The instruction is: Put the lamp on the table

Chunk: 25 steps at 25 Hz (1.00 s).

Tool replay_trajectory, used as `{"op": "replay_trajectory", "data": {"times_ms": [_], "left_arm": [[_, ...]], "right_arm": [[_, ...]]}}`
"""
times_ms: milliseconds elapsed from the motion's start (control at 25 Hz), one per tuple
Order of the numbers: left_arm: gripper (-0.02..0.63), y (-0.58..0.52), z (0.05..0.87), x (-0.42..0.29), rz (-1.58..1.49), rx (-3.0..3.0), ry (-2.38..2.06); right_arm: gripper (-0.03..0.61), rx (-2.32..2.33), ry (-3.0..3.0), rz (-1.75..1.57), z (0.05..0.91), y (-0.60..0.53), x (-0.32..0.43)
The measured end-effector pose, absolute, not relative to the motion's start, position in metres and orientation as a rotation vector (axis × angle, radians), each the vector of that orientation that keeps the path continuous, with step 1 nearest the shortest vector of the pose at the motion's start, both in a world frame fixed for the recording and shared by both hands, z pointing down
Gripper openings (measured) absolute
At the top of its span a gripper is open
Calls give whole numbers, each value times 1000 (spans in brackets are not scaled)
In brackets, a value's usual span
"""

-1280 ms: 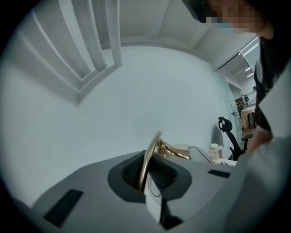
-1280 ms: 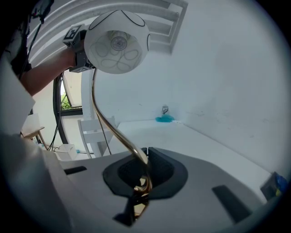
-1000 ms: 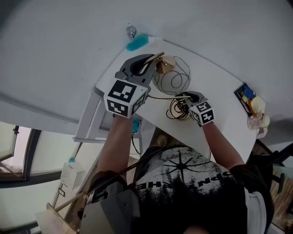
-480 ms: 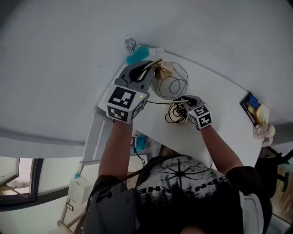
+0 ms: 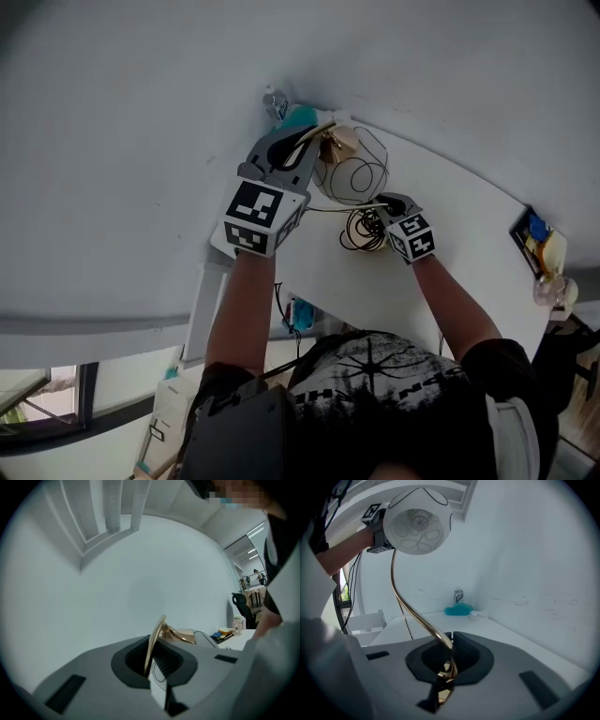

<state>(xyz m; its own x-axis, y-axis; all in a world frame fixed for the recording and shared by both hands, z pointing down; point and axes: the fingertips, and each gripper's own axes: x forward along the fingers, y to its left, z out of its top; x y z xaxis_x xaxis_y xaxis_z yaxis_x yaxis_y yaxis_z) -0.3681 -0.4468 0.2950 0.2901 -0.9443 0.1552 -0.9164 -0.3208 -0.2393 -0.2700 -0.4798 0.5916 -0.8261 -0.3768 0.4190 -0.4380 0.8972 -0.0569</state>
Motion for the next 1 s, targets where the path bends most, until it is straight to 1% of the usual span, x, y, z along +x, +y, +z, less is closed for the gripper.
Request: {"op": "replay_trajectory", "data": {"times_ms": [680, 1000], "left_arm": [[18, -538, 309, -419, -533, -2408, 1753], [17, -552, 310, -423, -534, -2411, 1746]], "right_arm": [[21, 623, -2727, 271, 613, -564, -346], [20, 643, -2746, 265, 615, -574, -355]]}}
